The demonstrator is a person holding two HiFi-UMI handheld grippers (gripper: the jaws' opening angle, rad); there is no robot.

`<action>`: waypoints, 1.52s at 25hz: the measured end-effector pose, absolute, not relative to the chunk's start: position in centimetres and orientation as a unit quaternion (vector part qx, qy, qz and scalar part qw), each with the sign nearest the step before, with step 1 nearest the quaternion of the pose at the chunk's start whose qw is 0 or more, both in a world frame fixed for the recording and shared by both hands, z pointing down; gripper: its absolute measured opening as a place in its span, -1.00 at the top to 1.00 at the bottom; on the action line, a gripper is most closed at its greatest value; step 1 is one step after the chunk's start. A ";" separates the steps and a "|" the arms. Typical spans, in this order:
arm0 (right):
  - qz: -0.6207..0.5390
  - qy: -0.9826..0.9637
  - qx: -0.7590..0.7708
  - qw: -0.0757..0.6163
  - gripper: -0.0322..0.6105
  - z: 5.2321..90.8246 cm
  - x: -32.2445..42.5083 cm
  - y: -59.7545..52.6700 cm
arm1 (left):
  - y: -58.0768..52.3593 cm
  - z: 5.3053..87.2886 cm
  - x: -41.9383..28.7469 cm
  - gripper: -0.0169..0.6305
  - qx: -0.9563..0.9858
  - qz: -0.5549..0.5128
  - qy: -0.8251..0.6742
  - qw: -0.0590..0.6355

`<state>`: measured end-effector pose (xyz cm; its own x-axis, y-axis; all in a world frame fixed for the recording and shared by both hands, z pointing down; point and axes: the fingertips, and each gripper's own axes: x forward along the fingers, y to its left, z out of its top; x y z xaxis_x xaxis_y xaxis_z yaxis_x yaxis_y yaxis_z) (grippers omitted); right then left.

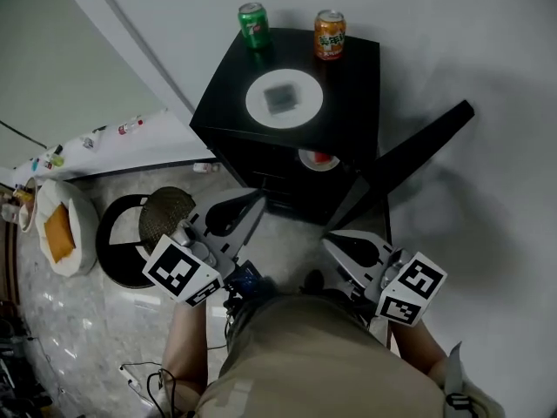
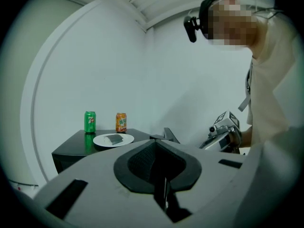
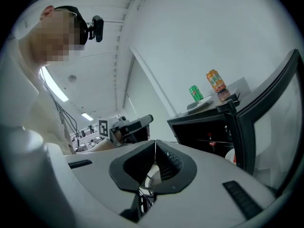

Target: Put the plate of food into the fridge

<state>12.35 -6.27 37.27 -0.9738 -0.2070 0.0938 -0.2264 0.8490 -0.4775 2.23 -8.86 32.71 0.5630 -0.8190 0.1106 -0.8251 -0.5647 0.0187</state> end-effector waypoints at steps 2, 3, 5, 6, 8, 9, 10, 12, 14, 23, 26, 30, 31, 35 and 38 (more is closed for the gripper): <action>0.256 -0.960 0.115 0.015 0.84 37.6 12.6 -6.7 | -9.5 32.8 2.5 0.91 0.884 0.049 -0.464 0.029; 0.259 -0.959 0.116 0.014 0.84 37.8 12.6 -6.8 | -9.7 32.9 2.6 0.91 0.885 0.049 -0.462 0.029; 0.264 -0.957 0.115 0.016 0.84 38.2 12.4 -6.9 | -10.3 33.2 2.7 0.91 0.886 0.049 -0.461 0.027; 0.266 -0.957 0.113 0.018 0.84 38.4 12.3 -6.9 | -10.6 33.3 2.7 0.91 0.886 0.050 -0.461 0.024; 0.266 -0.957 0.110 0.024 0.84 38.5 11.9 -6.7 | -11.6 33.4 2.5 0.91 0.883 0.060 -0.466 0.008; 0.265 -0.957 0.111 0.026 0.84 38.6 11.7 -6.8 | -12.2 33.5 2.4 0.91 0.880 0.070 -0.470 -0.002; 0.264 -0.957 0.114 0.028 0.84 38.6 11.5 -6.9 | -12.8 33.6 2.2 0.91 0.877 0.082 -0.474 -0.013; 0.261 -0.957 0.123 0.031 0.84 38.5 11.2 -7.4 | -14.0 34.0 1.8 0.91 0.873 0.098 -0.477 -0.033; 0.259 -0.956 0.131 0.032 0.84 38.4 10.6 -7.8 | -15.0 34.0 1.3 0.91 0.872 0.101 -0.476 -0.049; 0.261 -0.952 0.153 0.033 0.84 38.1 6.7 -8.7 | -16.5 34.4 -0.9 0.91 0.891 0.116 -0.431 -0.085; 0.262 -0.951 0.160 0.037 0.84 38.2 5.9 -8.7 | -16.8 35.3 -1.5 0.91 0.892 0.148 -0.417 -0.096; 0.263 -0.949 0.172 0.040 0.84 38.4 5.5 -8.9 | -17.2 36.2 -1.5 0.91 0.891 0.189 -0.395 -0.124; 0.262 -0.948 0.175 0.040 0.84 38.4 5.4 -8.9 | -17.3 36.3 -1.4 0.90 0.891 0.196 -0.387 -0.133; 0.260 -0.946 0.188 0.038 0.84 38.3 5.4 -9.1 | -17.9 36.7 -1.1 0.48 0.885 0.226 -0.371 -0.167; 0.259 -0.945 0.196 0.037 0.84 38.2 5.5 -9.3 | -19.0 37.3 -1.2 0.27 0.868 0.259 -0.374 -0.198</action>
<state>5.51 -9.33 38.25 -0.9201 -0.3520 0.1718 -0.3904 0.7891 -0.4742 -1.23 -18.98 37.27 0.5865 -0.7520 0.3009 -0.5469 -0.6417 -0.5377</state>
